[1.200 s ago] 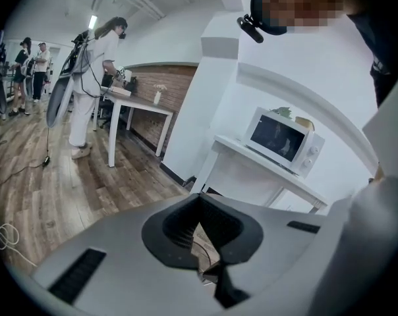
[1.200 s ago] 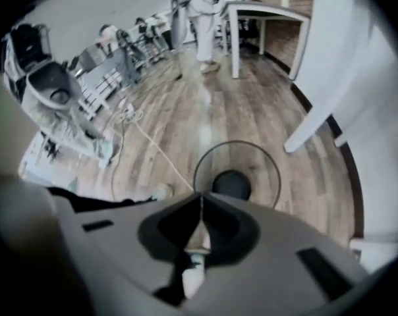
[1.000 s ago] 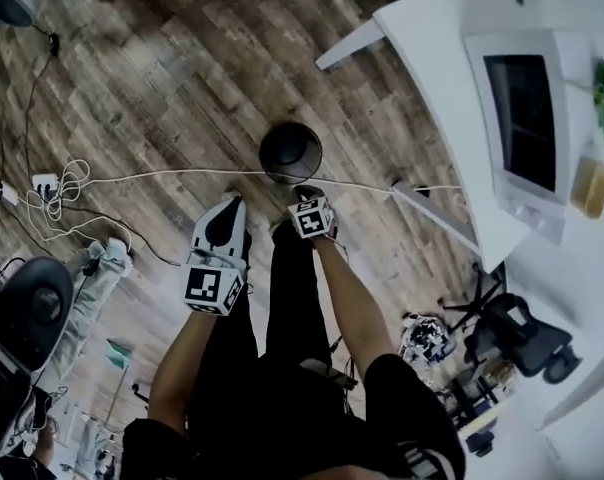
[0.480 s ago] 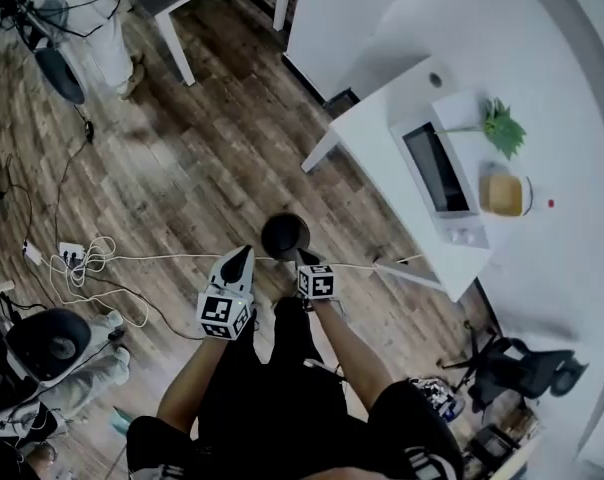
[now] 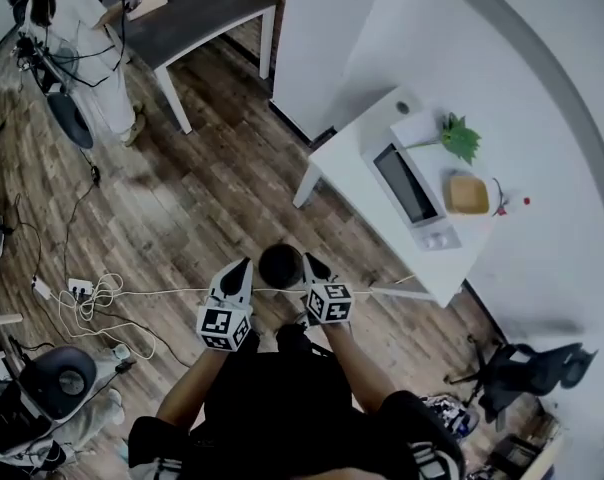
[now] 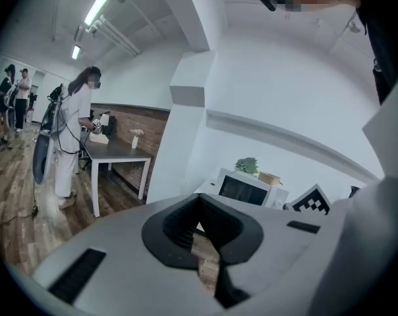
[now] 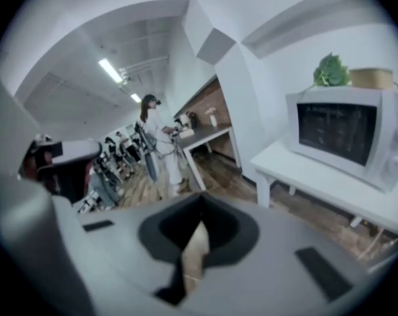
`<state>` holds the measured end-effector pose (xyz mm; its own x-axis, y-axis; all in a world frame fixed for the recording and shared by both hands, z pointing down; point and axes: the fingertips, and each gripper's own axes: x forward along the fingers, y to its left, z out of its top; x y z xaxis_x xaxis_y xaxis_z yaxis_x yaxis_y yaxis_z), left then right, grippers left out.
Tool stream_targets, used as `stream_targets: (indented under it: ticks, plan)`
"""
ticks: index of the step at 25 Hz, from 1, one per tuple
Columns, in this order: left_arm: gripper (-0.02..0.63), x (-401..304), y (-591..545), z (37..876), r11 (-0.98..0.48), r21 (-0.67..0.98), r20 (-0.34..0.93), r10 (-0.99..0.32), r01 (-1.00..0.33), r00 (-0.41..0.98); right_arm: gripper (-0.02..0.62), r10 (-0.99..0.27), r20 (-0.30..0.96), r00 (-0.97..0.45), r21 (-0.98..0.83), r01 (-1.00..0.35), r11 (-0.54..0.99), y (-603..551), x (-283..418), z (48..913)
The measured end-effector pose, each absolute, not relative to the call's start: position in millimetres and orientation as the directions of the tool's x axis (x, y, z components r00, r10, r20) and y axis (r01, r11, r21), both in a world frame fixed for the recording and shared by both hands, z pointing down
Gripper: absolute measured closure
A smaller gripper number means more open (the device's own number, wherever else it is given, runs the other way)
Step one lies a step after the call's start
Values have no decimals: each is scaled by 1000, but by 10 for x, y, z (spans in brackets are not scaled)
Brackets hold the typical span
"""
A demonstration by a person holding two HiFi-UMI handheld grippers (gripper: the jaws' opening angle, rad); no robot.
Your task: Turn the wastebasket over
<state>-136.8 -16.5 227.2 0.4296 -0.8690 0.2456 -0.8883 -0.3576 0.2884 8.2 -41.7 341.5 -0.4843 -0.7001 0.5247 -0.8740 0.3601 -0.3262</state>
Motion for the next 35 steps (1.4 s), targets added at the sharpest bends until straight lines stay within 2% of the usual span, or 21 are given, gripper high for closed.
stream_targets:
  ticks: [7, 13, 16, 35]
  plan:
    - [571, -1089, -28, 1750, -421, 222, 175, -870, -880, 461, 561, -799, 375, -470, -267, -880, 393, -217, 378, 2503]
    - [571, -980, 123, 1578, -406, 198, 137, -890, -892, 435, 561, -837, 278, -472, -289, -872, 396, 99, 527, 2097]
    - [571, -913, 193, 1667, -384, 172, 149, -900, -907, 409, 562, -842, 271, -467, -297, -873, 388, 250, 569, 2062]
    - [571, -636, 194, 1739, -460, 165, 163, -860, -873, 484, 563, -846, 278, -454, -334, -872, 358, 329, 632, 2120]
